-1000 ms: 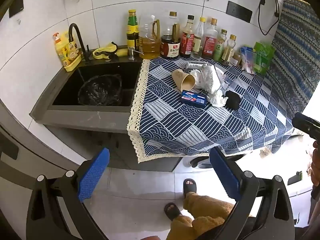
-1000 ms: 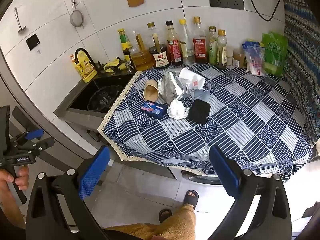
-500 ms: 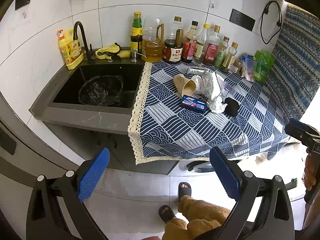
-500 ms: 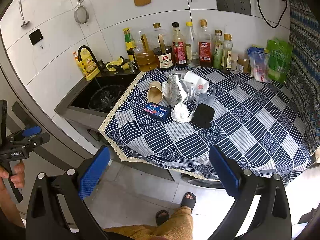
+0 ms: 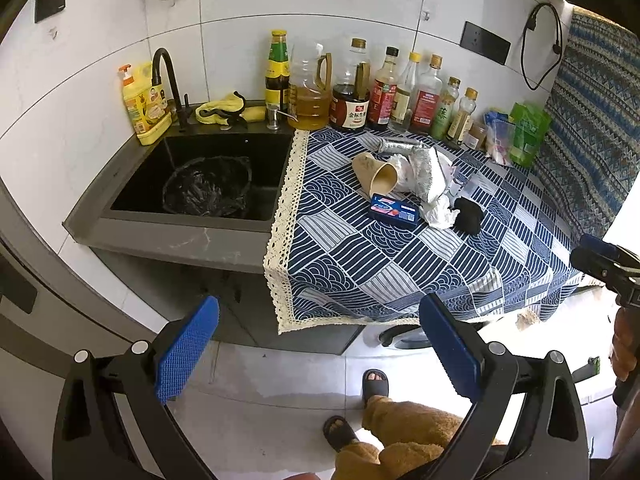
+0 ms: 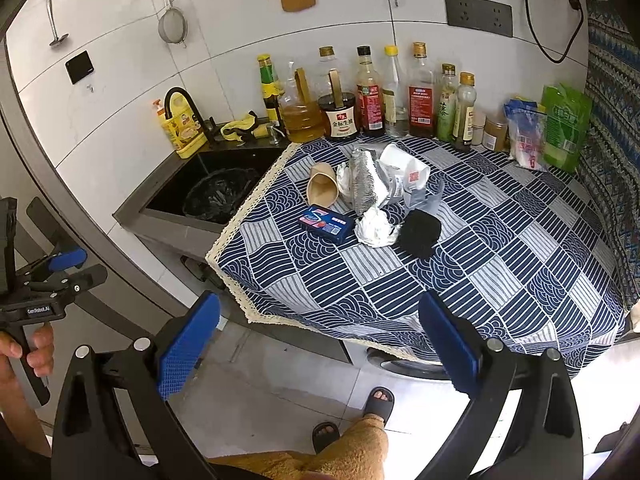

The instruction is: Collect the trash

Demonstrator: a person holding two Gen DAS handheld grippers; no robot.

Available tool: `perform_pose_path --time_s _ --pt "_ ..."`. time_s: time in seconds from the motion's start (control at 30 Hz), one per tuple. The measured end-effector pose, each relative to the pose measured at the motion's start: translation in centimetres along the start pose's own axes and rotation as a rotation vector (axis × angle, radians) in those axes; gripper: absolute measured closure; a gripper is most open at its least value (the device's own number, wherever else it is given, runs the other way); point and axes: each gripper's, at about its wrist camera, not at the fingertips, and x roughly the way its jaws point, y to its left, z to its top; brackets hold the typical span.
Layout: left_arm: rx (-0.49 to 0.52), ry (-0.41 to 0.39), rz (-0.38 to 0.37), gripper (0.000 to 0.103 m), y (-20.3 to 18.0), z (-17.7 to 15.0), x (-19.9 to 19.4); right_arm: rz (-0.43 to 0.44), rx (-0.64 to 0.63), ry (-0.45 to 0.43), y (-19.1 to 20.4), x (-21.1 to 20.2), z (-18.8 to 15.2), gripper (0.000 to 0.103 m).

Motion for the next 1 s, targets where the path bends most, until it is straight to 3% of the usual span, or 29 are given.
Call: perform_pose_path --time_s 1.0 --pt "-0.007 0.026 0.017 0.006 0.3 0.6 1.4 0.011 0.026 0.039 -0.8 2.5 1.2 0.005"
